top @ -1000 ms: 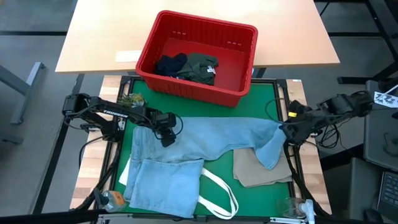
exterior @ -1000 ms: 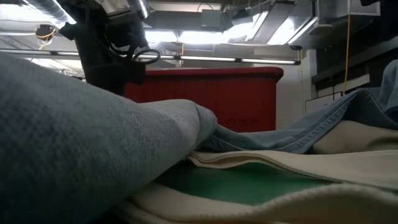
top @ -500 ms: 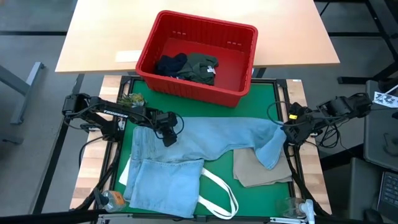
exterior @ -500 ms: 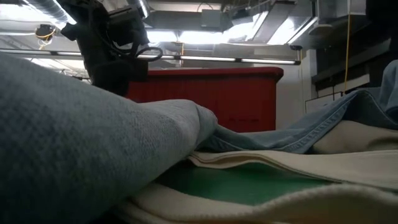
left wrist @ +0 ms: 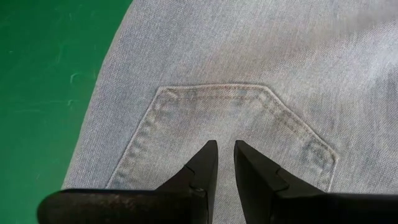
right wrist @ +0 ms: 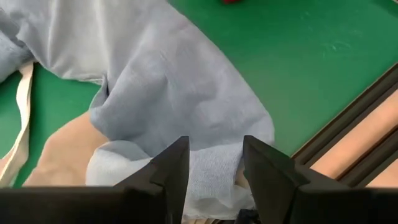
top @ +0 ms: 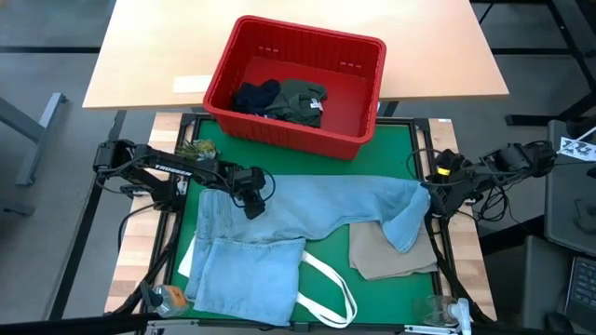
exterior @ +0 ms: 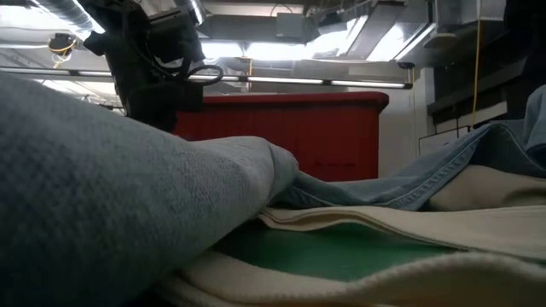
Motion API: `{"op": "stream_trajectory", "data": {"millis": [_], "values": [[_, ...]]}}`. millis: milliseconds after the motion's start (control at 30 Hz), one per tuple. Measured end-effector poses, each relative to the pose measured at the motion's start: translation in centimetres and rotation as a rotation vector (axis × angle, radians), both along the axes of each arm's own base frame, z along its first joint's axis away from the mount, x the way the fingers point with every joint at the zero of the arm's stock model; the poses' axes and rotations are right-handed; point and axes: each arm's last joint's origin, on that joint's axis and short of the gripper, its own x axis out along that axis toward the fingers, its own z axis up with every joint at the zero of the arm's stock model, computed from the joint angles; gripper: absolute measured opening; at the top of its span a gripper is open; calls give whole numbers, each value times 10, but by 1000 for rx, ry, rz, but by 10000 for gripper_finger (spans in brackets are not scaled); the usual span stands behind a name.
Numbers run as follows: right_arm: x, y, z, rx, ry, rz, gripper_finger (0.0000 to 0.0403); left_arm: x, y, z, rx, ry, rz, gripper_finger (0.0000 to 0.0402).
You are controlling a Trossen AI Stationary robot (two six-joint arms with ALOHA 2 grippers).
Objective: Fold Laundry from Bin
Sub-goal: Fold the light blue pants
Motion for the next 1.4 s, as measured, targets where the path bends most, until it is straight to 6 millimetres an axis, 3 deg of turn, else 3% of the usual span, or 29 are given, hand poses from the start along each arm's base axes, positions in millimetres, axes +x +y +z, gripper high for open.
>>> {"op": "stream_trajectory", "data": {"millis": [400, 800, 1133, 1400], "values": [[-3, -1, -1, 0, 2, 56, 152, 0, 0, 0, -9, -3, 21, 50], [3, 5, -31, 60, 150, 65, 152, 0, 0, 0, -10, -3, 23, 50], [2, 10, -32, 191, 193, 121, 152, 0, 0, 0, -10, -3, 23, 50], [13, 14, -28, 227, 106, 102, 145, 3, 0, 1, -8, -34, 23, 50]]}}
